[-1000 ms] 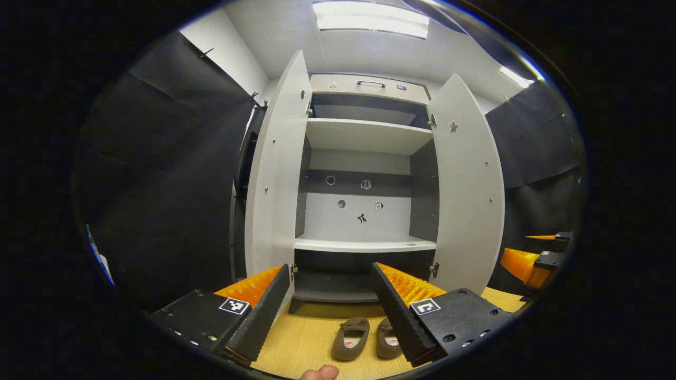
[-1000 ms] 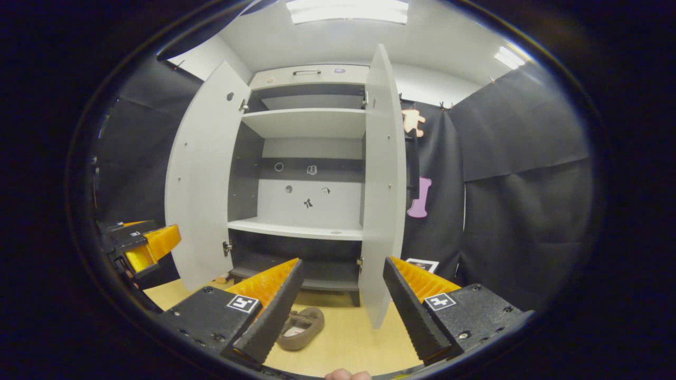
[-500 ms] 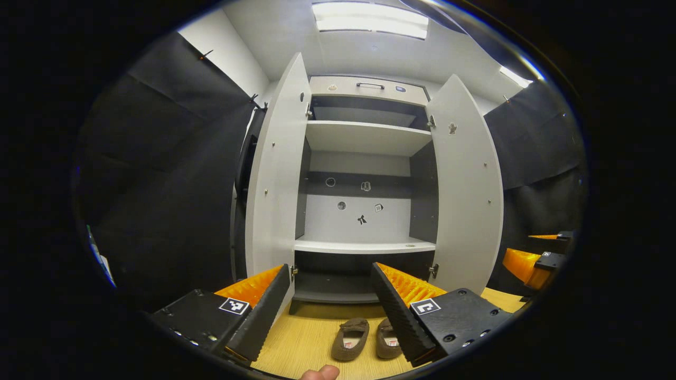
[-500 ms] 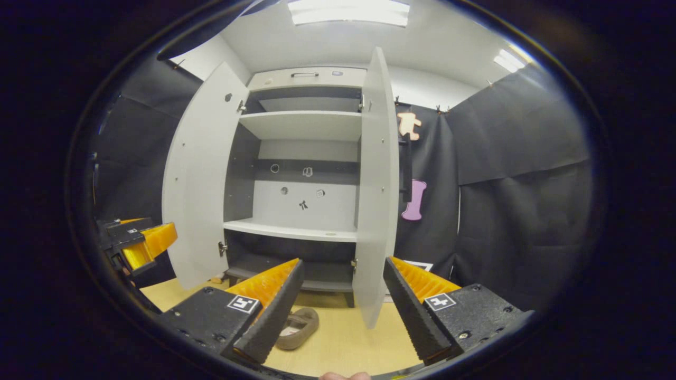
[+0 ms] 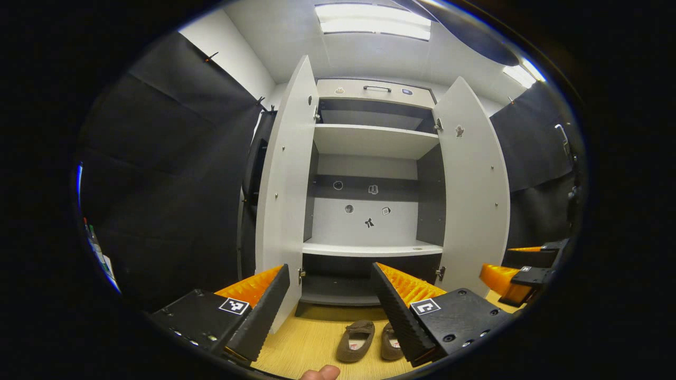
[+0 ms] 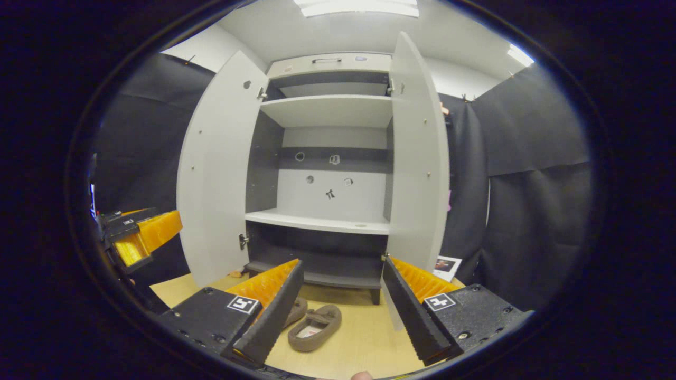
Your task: Grab one shoe with the right hand and put it into the shoe cabinet, grab the other shoe with the left hand and put it into the shoe cabinet; then close the right door with the right hand and the left door with the left hand.
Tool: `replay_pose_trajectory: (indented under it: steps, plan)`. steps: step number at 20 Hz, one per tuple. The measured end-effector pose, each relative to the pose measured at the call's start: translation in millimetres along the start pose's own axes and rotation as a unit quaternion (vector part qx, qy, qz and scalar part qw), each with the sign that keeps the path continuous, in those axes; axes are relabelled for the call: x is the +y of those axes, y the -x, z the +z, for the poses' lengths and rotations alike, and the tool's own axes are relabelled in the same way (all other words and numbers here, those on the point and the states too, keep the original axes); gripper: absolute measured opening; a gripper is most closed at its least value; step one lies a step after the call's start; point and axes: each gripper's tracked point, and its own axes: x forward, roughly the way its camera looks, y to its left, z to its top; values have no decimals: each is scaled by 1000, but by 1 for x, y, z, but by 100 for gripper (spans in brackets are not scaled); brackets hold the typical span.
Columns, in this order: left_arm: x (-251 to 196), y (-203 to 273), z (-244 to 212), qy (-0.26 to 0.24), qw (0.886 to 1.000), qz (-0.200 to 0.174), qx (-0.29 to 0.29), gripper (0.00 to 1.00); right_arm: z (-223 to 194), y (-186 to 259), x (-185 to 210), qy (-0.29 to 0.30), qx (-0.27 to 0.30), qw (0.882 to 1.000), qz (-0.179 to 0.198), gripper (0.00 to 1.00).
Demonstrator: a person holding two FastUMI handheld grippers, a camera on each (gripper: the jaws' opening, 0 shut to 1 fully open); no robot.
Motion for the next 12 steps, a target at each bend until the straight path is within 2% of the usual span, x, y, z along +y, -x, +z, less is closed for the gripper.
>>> replay_pose_trajectory:
  steps: [3, 5, 9, 12]
  plan:
    - [6, 2, -3, 2, 1000, 8, 4, 95, -28, -32, 29, 7, 39, 998, 44, 99]
    - [12, 3, -1, 2, 1000, 16, -1, 94, -64, -55, 45, 21, 84, 994, 64, 98]
    - [29, 7, -2, 1, 999, 33, -1, 95, -152, -91, 67, 35, 191, 978, 77, 94]
    - [47, 9, -2, -4, 999, 54, -2, 95, -201, -106, 72, 44, 245, 965, 79, 96]
